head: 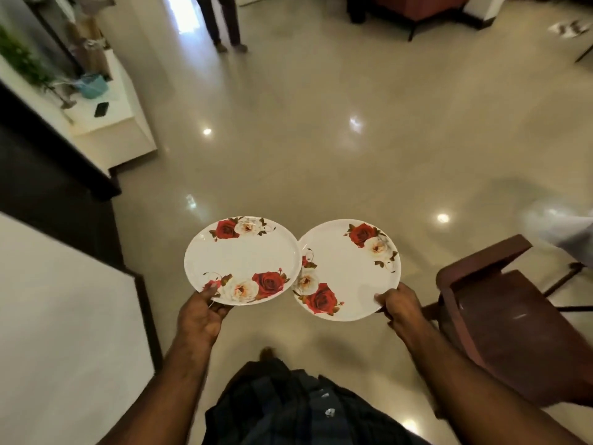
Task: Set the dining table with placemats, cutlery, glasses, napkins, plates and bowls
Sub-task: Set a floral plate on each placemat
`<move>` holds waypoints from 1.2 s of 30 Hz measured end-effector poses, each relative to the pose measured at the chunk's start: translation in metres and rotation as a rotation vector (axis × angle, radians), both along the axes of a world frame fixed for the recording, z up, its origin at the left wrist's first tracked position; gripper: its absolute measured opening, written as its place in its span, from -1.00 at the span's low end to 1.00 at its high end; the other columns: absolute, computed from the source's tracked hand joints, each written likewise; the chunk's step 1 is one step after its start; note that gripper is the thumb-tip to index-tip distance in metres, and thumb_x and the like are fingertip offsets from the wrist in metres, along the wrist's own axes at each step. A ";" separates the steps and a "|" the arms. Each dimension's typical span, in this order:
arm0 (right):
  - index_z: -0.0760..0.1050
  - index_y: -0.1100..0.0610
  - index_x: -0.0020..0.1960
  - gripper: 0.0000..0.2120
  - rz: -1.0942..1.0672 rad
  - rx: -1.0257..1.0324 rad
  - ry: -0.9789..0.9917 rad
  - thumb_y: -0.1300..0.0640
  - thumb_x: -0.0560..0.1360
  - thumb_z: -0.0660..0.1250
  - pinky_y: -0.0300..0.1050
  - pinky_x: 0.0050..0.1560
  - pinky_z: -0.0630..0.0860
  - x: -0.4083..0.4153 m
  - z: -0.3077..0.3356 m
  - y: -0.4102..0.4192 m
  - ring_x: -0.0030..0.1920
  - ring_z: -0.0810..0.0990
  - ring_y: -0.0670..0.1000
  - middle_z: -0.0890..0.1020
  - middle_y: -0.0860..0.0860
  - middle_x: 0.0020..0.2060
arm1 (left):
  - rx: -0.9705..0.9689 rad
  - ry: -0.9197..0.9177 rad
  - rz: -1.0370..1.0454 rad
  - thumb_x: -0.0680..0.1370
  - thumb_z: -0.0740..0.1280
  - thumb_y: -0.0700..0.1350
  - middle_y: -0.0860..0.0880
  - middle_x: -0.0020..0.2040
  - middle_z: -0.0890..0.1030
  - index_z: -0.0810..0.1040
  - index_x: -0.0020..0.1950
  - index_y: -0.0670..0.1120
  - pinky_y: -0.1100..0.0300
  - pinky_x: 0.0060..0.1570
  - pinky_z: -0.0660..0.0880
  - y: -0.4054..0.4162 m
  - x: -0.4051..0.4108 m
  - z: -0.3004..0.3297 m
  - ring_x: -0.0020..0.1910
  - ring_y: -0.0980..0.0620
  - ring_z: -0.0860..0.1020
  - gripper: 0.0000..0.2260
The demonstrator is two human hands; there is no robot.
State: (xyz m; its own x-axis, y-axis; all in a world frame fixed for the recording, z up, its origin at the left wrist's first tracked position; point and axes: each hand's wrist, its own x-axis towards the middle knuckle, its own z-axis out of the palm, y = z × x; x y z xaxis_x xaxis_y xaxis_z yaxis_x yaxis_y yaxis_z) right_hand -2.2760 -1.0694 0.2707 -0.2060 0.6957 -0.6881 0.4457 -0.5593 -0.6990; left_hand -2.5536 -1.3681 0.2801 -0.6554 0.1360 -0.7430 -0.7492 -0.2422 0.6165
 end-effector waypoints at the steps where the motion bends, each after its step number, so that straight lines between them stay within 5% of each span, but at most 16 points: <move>1: 0.54 0.21 0.21 -0.65 -0.021 0.014 0.007 0.47 0.48 0.36 -0.24 -0.55 0.45 -0.011 0.003 0.019 -0.25 0.59 0.11 0.67 0.24 0.00 | 0.011 -0.002 -0.022 0.59 0.40 -0.35 -0.19 0.19 0.71 0.58 0.35 -0.19 -0.09 -0.23 0.71 0.025 -0.019 0.001 0.12 -0.20 0.70 -0.67; 7: 0.54 0.24 0.31 -0.59 -0.247 0.007 0.025 0.46 0.48 0.40 -0.08 -0.26 0.57 -0.075 -0.013 0.144 -0.11 0.67 0.16 0.69 0.17 0.04 | 0.076 0.012 -0.209 0.61 0.34 -0.37 -0.21 0.19 0.71 0.54 0.40 -0.17 -0.17 -0.07 0.70 0.206 -0.136 -0.010 0.19 -0.21 0.68 -0.64; 12: 0.54 0.23 0.29 -0.58 -0.480 -0.025 0.039 0.46 0.47 0.42 0.03 -0.06 0.64 -0.099 -0.020 0.223 -0.02 0.68 0.15 0.69 0.09 0.03 | 0.113 0.002 -0.470 0.59 0.33 -0.38 -0.24 0.19 0.71 0.54 0.39 -0.20 -0.17 -0.09 0.71 0.362 -0.191 0.001 0.05 -0.19 0.74 -0.63; 17: 0.53 0.15 0.30 -0.57 -0.688 -0.005 0.038 0.41 0.48 0.44 -0.08 -0.22 0.53 -0.092 -0.014 0.292 0.02 0.65 0.13 0.69 0.07 0.08 | 0.109 0.000 -0.732 0.59 0.37 -0.36 -0.25 0.19 0.71 0.54 0.40 -0.22 -0.24 0.02 0.67 0.524 -0.200 0.017 0.14 -0.22 0.72 -0.63; 25: 0.53 0.26 0.33 -0.54 -1.034 0.064 0.100 0.50 0.46 0.42 -0.03 -0.02 0.57 -0.018 -0.044 0.460 0.04 0.64 0.17 0.67 0.13 0.13 | 0.112 0.018 -1.007 0.58 0.37 -0.36 -0.26 0.21 0.70 0.50 0.44 -0.21 -0.29 0.12 0.62 0.794 -0.127 0.016 0.19 -0.23 0.70 -0.59; 36: 0.52 0.15 0.30 -0.58 -1.346 0.160 0.023 0.41 0.49 0.44 0.12 0.06 0.64 0.134 0.008 0.620 0.06 0.66 0.16 0.68 0.08 0.12 | 0.192 -0.059 -1.333 0.58 0.36 -0.37 -0.24 0.21 0.70 0.53 0.43 -0.23 -0.23 0.09 0.64 1.076 0.054 0.045 0.21 -0.22 0.69 -0.60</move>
